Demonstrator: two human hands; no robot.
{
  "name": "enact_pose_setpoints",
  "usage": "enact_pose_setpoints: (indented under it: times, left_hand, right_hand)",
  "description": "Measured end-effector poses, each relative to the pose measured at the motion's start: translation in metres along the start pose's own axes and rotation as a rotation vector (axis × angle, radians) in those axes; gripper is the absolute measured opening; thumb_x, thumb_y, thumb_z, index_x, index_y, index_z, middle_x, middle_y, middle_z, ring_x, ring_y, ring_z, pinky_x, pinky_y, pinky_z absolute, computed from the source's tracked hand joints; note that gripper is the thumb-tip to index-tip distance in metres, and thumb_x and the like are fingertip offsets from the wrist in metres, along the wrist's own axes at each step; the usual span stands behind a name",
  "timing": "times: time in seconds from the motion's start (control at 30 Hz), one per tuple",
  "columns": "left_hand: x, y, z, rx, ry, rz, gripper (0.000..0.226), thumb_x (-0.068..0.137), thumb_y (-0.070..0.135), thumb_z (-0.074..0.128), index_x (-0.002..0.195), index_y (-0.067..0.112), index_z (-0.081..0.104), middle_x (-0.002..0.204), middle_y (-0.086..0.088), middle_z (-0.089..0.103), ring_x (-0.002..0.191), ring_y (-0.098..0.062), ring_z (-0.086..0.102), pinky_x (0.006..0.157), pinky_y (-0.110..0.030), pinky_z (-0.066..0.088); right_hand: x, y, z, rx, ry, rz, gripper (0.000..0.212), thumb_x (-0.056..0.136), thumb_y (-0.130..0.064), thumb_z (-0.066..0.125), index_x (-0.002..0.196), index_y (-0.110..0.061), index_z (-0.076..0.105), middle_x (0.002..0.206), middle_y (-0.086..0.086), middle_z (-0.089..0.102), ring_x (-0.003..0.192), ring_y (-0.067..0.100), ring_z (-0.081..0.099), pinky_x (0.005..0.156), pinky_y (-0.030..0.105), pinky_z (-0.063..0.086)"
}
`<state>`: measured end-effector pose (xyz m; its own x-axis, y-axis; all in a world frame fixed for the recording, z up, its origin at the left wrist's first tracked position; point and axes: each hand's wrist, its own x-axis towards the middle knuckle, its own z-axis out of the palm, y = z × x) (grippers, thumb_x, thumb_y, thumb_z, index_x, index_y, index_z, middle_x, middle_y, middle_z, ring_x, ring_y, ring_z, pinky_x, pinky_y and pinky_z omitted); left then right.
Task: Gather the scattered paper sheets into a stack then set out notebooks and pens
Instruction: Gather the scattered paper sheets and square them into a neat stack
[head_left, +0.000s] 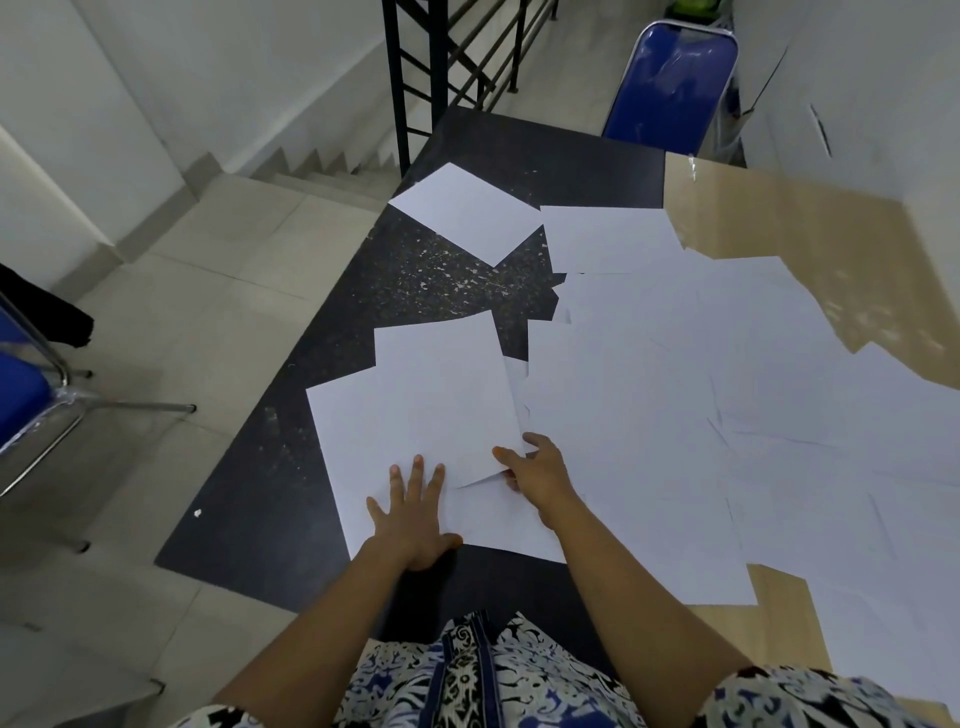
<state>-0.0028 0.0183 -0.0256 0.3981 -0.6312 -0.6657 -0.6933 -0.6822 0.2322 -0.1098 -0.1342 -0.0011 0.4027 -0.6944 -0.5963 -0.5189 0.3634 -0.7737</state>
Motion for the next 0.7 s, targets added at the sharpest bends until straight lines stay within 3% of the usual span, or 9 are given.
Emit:
enact_pose_setpoints:
  times: [0.07,0.17,0.23,0.33,0.4,0.47,0.57,0.63,0.7]
  left_hand:
    - [0.000,0.000,0.001,-0.007,0.011,0.004,0.101,0.090,0.055,0.054,0.149,0.029,-0.024,0.152,0.000,-0.040,0.141,-0.032,-0.032,0.113,-0.063,-0.002]
    - [0.001,0.000,0.002,-0.024,0.041,0.015,0.102,0.089,0.055,0.056,0.150,0.029,-0.021,0.153,0.000,-0.038,0.142,-0.032,-0.032,0.113,-0.063,-0.002]
    - [0.001,-0.002,0.005,-0.042,0.095,0.028,0.102,0.087,0.056,0.057,0.152,0.030,-0.017,0.156,0.001,-0.033,0.143,-0.031,-0.030,0.113,-0.063,-0.003]
    - [-0.003,-0.009,0.015,-0.145,0.256,0.054,0.101,0.083,0.061,0.059,0.154,0.030,-0.005,0.161,0.000,-0.019,0.147,-0.027,-0.021,0.115,-0.057,-0.005]
    - [-0.008,-0.012,0.024,-0.308,0.411,0.018,0.095,0.082,0.059,0.062,0.155,0.027,0.009,0.163,-0.002,-0.005,0.149,-0.024,-0.011,0.116,-0.051,-0.005]
    - [-0.012,-0.013,0.028,-0.471,0.599,-0.100,0.083,0.083,0.050,0.066,0.150,0.024,0.026,0.160,-0.005,0.013,0.148,-0.026,0.006,0.116,-0.049,0.004]
    - [-0.014,-0.014,0.020,-0.657,0.790,-0.385,0.070,0.081,0.034,0.071,0.140,0.015,0.039,0.150,-0.013,0.030,0.139,-0.034,0.023,0.109,-0.054,0.023]
    - [-0.012,-0.016,0.010,-0.805,0.808,-0.550,0.070,0.079,0.029,0.074,0.136,0.010,0.040,0.147,-0.018,0.032,0.135,-0.038,0.026,0.104,-0.057,0.030]
    - [-0.009,-0.017,0.002,-0.908,0.760,-0.641,0.073,0.078,0.027,0.076,0.137,0.007,0.037,0.147,-0.019,0.029,0.134,-0.038,0.025,0.101,-0.057,0.034]
  right_hand:
    - [0.004,-0.001,0.002,0.008,0.014,-0.002,0.043,0.088,-0.022,0.069,0.126,-0.009,0.054,0.116,0.013,0.063,0.091,0.024,0.068,0.070,0.024,0.057]
    - [0.008,0.000,0.004,-0.086,0.068,-0.023,0.018,0.090,-0.012,0.063,0.107,-0.009,0.062,0.109,0.012,0.067,0.075,0.024,0.071,0.071,0.031,0.060]
    - [0.009,0.002,0.006,-0.196,0.127,-0.028,0.018,0.088,-0.006,0.061,0.104,-0.002,0.065,0.110,0.013,0.068,0.078,0.026,0.072,0.073,0.035,0.060]
    - [0.002,0.006,0.008,-0.395,0.173,-0.032,0.009,0.085,-0.001,0.055,0.078,-0.003,0.059,0.093,0.015,0.071,0.069,0.023,0.070,0.049,0.024,0.052]
    - [-0.001,0.011,0.008,-0.458,0.190,-0.051,0.007,0.085,-0.004,0.053,0.081,-0.007,0.057,0.092,0.012,0.070,0.072,0.024,0.069,0.053,0.025,0.052]
    - [-0.003,0.017,0.006,-0.408,0.168,-0.080,0.018,0.088,-0.007,0.050,0.101,-0.005,0.062,0.100,0.009,0.066,0.078,0.027,0.068,0.068,0.033,0.057]
    - [-0.005,0.025,0.004,-0.329,0.100,-0.087,0.030,0.093,-0.010,0.048,0.119,-0.004,0.060,0.114,0.010,0.062,0.090,0.027,0.067,0.076,0.030,0.055]
    - [-0.008,0.030,0.004,-0.401,0.082,-0.090,0.026,0.092,-0.010,0.047,0.111,-0.001,0.063,0.113,0.011,0.064,0.092,0.023,0.063,0.078,0.029,0.051]
    - [-0.011,0.032,0.005,-0.481,0.058,-0.094,0.017,0.089,-0.007,0.047,0.084,-0.002,0.062,0.096,0.012,0.066,0.081,0.021,0.058,0.067,0.025,0.044]
